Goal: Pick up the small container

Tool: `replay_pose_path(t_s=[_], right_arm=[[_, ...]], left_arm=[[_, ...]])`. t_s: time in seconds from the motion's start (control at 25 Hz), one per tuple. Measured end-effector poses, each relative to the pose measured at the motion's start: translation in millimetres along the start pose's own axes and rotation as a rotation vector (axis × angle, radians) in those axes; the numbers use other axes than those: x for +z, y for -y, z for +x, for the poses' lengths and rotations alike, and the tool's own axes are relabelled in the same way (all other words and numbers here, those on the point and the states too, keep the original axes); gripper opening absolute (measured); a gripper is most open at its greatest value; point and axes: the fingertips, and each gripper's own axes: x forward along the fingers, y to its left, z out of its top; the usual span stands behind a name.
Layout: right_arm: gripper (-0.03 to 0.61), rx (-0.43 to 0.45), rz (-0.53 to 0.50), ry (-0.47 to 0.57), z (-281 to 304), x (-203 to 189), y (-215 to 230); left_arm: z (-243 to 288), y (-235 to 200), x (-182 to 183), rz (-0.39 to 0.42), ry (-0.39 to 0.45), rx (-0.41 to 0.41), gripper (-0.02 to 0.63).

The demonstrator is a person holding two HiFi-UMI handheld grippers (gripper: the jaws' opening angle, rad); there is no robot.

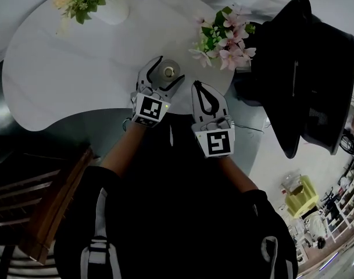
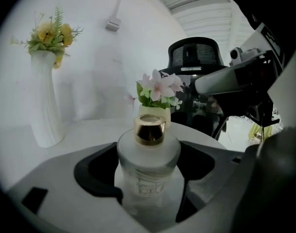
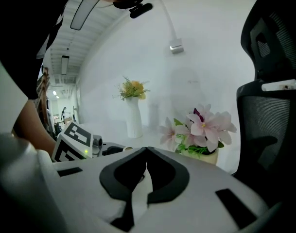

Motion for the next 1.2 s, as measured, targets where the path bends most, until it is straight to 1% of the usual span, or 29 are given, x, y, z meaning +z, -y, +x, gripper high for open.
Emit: replay_pose_path(t_s=[0.08,0.36,0.52,0.68,0.84,0.96,1.2], right_arm=[[0.023,-0.008,0.004,-0.004,-2.6,-1.4,0.5],[0.023,-0.025,0.000,0.006,-9.4,-0.2,1.7],[0.023,-0.031,-0.009,0.029,-13.0,7.9,2.3],[0.023,-0.045,-0.018,0.072,-17.9,21.2,6.0],[0.023,-0.050,-0.034,0.188,-24.9,48.5,9.3],[0.023,-0.054,-0.040,0.247,-33.5,70.5,11.0],[0.023,-0.085,-0.116,0.309,-49.5,108.7,11.4]], left_arm=[[2.3,1.0,1.2,0.013,0.003,-0.009,0.339],[5.8,0.6,2.7,0.022,-0.006,-0.004,0.334],[-2.3,1.2,19.2,0.029,0.001,0.002,0.334],[-16.3,2.0,56.3,0.056,0.042,0.009,0.334],[-35.3,1.6,98.0,0.033,0.101,0.014,0.334],[-50.6,-0.8,123.6,0.026,0.111,0.046,0.334],[-87.7,-10.4,175.5,-0.010,0.177,0.126,0.334]])
